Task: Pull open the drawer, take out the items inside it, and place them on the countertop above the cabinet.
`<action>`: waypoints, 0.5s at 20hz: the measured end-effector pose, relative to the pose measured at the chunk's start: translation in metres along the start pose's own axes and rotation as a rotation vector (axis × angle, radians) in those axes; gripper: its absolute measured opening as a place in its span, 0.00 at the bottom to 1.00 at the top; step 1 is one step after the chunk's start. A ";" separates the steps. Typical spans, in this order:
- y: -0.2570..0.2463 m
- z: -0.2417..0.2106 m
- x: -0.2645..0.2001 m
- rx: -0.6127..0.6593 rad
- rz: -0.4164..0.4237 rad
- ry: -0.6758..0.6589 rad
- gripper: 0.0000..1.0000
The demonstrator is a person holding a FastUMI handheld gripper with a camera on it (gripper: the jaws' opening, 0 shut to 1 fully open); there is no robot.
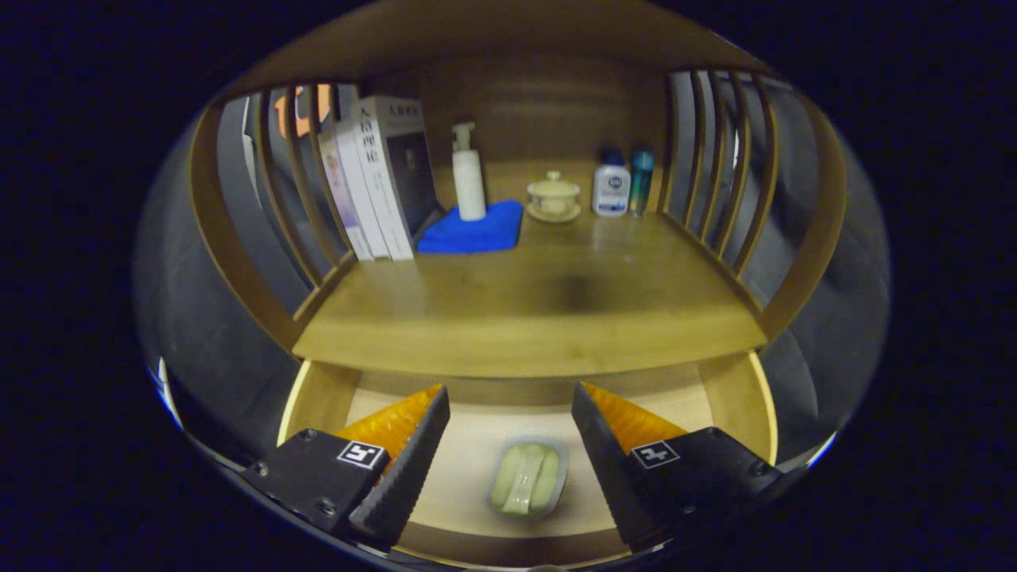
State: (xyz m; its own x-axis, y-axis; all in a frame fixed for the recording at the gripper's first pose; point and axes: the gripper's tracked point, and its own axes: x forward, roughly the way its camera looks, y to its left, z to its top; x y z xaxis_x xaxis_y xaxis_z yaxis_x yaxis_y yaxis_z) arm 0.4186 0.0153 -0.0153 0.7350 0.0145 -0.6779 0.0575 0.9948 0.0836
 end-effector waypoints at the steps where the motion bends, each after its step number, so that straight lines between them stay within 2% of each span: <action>1: -0.002 -0.010 0.006 0.017 -0.007 0.044 0.97; 7: -0.017 -0.063 0.034 0.064 -0.038 0.261 0.93; 10: -0.013 -0.086 0.040 0.071 -0.035 0.340 0.88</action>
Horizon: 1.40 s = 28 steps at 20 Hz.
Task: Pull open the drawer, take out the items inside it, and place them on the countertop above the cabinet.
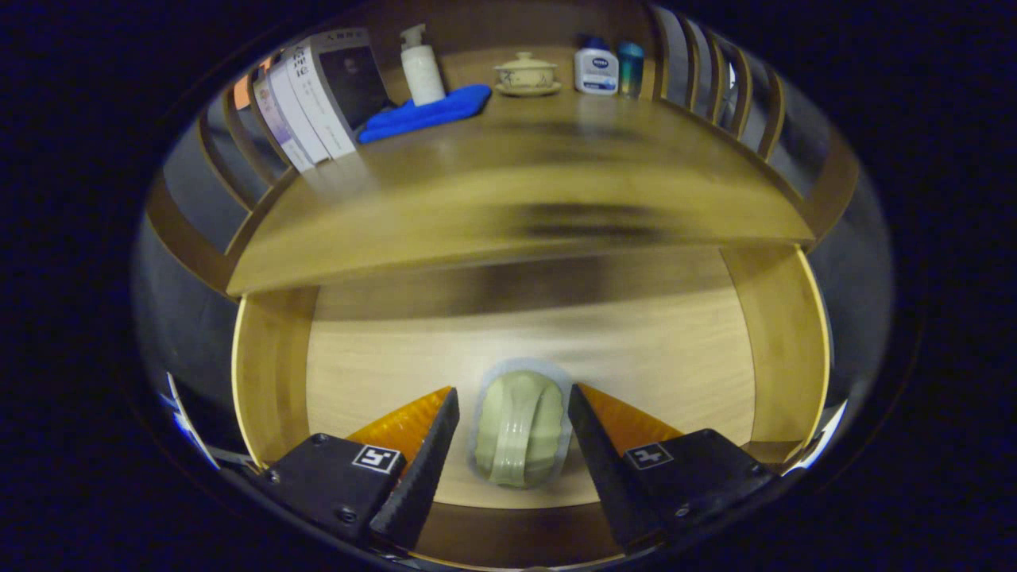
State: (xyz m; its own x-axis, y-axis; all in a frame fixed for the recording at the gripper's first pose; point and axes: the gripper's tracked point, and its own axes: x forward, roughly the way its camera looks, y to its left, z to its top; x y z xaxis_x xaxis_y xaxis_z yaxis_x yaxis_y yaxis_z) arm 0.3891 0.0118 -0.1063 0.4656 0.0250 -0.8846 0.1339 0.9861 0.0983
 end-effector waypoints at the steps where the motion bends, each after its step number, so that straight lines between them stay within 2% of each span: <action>1: 0.002 -0.004 0.004 -0.004 0.002 0.020 0.87; 8: -0.010 -0.015 0.011 0.033 -0.080 0.075 0.49; 11: -0.004 -0.011 0.010 0.034 -0.053 0.060 0.35; 12: 0.000 -0.013 0.009 0.027 -0.025 0.052 0.27; 14: 0.006 -0.011 0.004 0.026 0.012 0.028 0.20; 22: 0.014 -0.002 -0.054 -0.031 0.068 -0.030 0.17; 28: 0.012 0.041 -0.114 -0.044 0.073 -0.124 0.17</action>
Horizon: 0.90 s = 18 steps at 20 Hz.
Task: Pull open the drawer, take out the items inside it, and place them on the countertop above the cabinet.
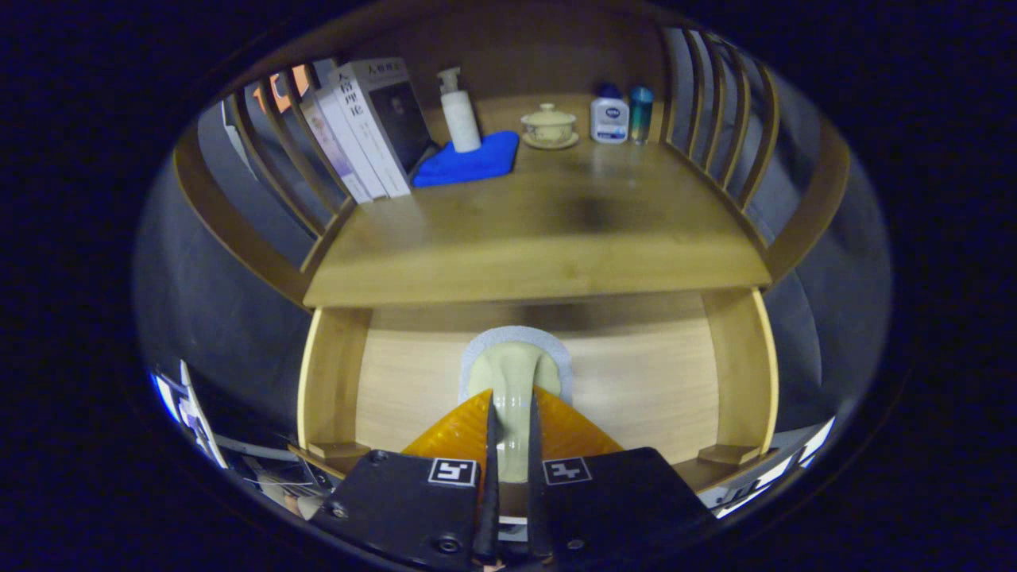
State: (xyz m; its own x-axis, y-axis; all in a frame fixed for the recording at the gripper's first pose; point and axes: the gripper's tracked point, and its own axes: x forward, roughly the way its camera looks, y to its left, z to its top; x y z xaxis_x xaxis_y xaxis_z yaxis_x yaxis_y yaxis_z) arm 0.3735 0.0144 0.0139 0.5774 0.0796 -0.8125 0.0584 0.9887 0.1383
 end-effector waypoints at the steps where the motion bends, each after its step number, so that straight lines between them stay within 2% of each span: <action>1: -0.002 0.011 -0.004 0.005 -0.008 -0.010 0.17; 7: -0.005 0.069 -0.004 0.026 -0.039 -0.022 0.17; 18: -0.012 0.146 0.040 0.030 -0.094 0.043 0.17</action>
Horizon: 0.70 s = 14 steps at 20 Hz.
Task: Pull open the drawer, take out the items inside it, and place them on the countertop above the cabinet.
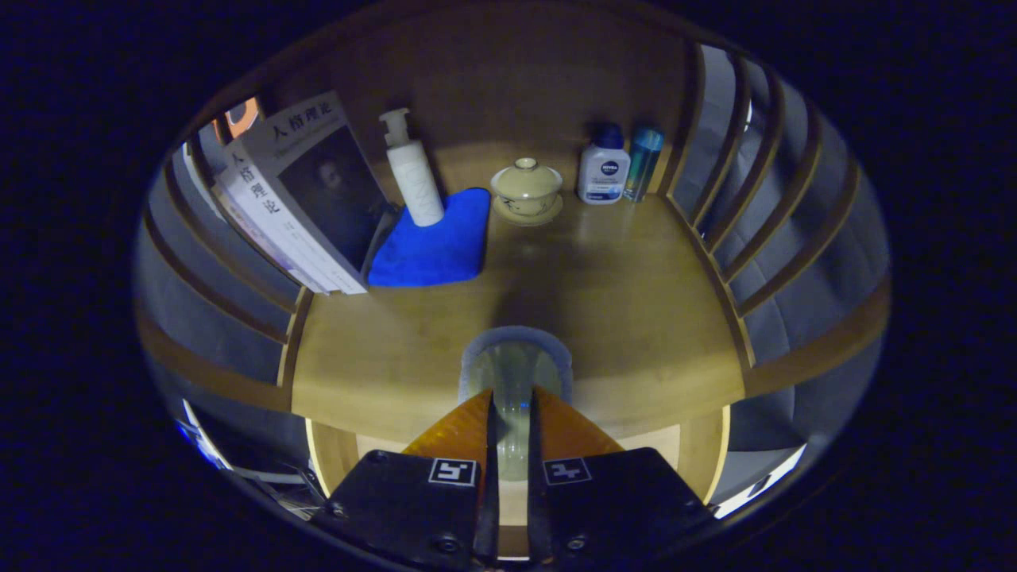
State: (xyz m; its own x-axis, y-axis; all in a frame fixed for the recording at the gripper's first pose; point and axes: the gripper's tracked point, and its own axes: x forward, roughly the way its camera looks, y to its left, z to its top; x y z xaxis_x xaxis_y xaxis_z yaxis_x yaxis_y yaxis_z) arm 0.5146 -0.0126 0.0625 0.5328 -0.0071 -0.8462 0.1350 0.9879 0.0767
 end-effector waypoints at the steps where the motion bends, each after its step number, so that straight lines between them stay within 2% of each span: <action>1: 0.001 0.003 0.005 -0.003 -0.008 0.020 0.17; 8: 0.006 0.013 0.035 -0.080 -0.047 0.088 0.19; 14: -0.001 0.015 0.041 -0.063 -0.070 0.092 0.20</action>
State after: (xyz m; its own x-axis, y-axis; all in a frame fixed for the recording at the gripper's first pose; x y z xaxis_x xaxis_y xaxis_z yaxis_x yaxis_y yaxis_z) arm 0.5484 -0.0157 0.0357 0.4445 -0.0646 -0.8934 0.1146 0.9933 -0.0148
